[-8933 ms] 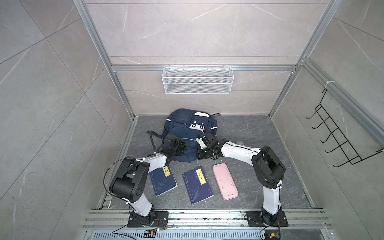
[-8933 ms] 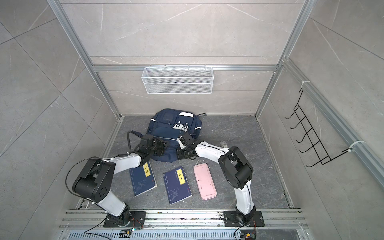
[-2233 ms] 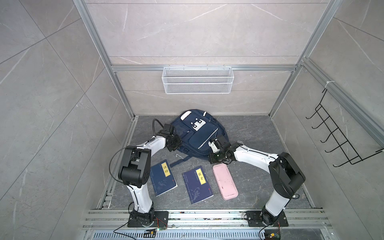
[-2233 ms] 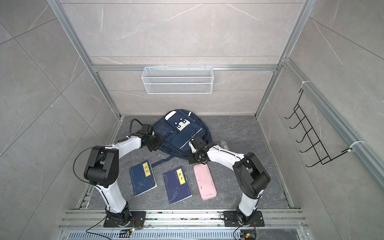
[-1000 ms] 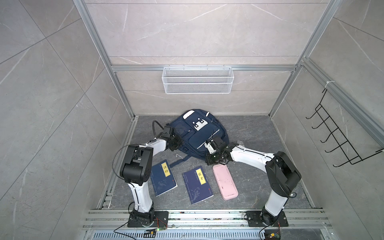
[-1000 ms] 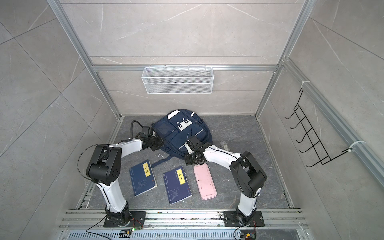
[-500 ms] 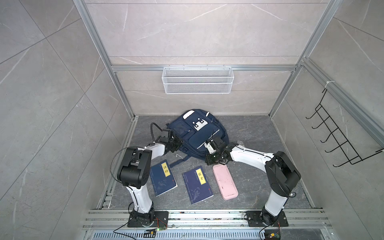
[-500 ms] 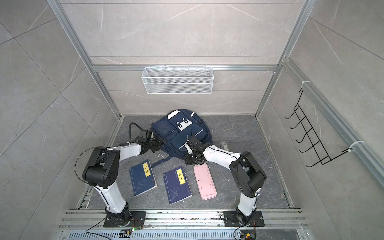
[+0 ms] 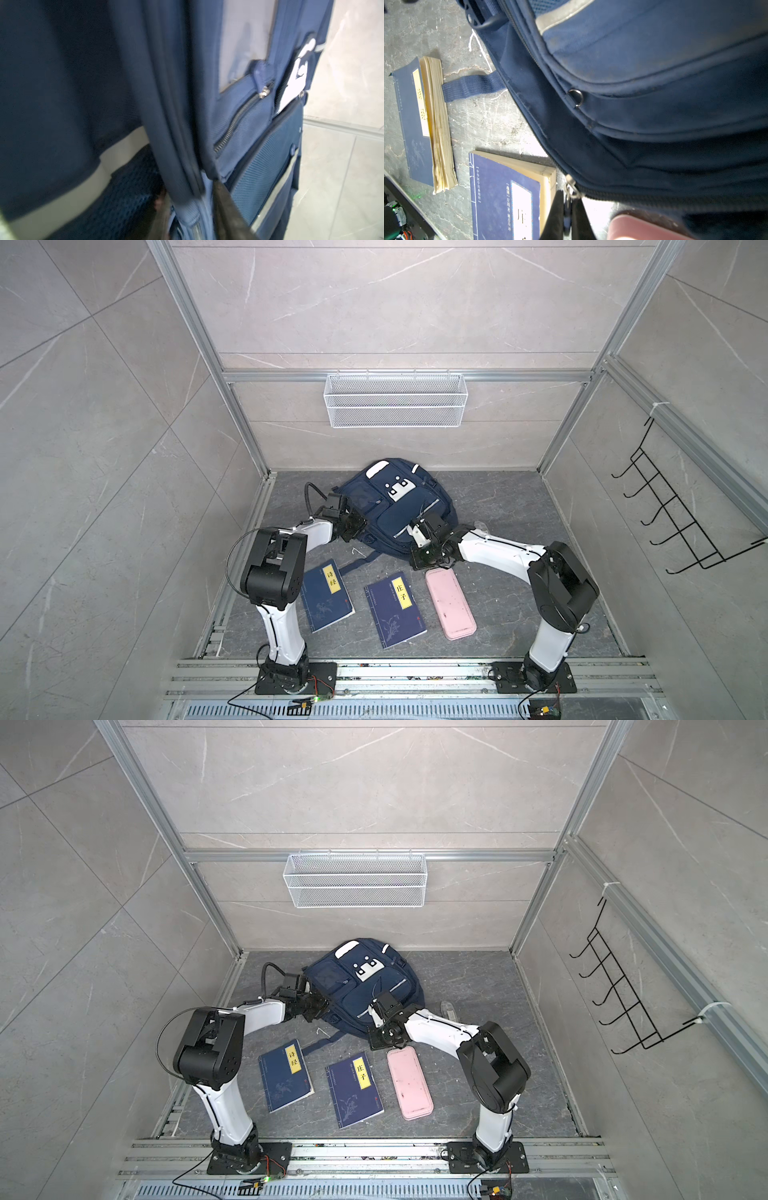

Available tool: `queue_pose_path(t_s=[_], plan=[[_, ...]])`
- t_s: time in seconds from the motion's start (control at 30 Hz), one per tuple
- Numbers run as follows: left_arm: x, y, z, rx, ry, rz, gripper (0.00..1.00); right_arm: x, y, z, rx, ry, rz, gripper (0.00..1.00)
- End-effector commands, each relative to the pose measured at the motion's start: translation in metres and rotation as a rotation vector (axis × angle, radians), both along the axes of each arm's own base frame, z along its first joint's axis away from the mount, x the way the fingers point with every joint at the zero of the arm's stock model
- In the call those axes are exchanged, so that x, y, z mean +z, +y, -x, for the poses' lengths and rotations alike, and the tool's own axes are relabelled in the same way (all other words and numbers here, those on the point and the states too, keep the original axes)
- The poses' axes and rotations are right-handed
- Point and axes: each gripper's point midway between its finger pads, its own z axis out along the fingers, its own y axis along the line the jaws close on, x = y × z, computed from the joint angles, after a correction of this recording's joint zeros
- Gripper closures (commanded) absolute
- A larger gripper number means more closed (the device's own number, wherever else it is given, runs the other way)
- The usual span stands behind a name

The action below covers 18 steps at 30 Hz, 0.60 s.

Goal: Pack the student bag

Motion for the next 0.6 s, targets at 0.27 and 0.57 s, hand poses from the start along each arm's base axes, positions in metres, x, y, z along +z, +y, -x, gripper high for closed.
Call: queue_pose_path(t_s=[0.27,0.57], plan=[[0.007,-0.010,-0.004,0.029,-0.004,0.106,1.00,-0.005,0.078,0.014,0.122,0.030,-0.040,1.00],[0.014,-0.006,-0.002,0.077,-0.020,0.127,1.00,-0.005,0.149,0.001,0.148,0.051,-0.102,1.00]])
